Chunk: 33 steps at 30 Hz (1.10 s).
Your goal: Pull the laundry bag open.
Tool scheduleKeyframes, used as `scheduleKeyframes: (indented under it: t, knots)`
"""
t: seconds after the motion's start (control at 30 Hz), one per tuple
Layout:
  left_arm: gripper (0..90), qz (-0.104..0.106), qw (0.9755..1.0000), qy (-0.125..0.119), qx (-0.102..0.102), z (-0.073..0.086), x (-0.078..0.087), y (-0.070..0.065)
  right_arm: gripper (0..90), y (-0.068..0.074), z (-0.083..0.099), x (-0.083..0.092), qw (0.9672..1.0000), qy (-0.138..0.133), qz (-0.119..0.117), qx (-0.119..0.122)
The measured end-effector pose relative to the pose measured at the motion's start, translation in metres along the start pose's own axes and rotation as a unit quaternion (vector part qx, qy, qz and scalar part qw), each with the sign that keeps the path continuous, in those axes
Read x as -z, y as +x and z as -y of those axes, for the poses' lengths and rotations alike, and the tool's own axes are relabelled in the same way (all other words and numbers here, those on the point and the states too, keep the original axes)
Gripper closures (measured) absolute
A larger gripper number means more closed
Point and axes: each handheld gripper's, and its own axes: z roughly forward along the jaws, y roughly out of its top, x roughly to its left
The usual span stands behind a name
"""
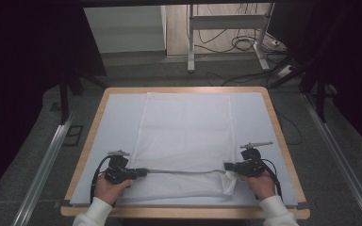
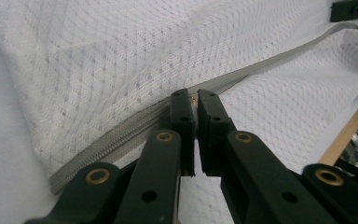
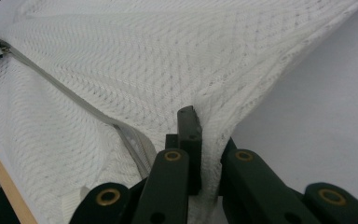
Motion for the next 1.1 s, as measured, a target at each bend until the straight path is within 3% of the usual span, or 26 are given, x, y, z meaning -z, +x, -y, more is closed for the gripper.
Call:
scheduleKeyframes:
  t: [1.1]
  knots:
    - [86.8, -0.006, 0.9994, -0.021, 0.025, 0.016, 0.023, 0.019, 88.3, -0.001, 0.0, -0.001, 1.0, -0.003, 0.003, -0.001]
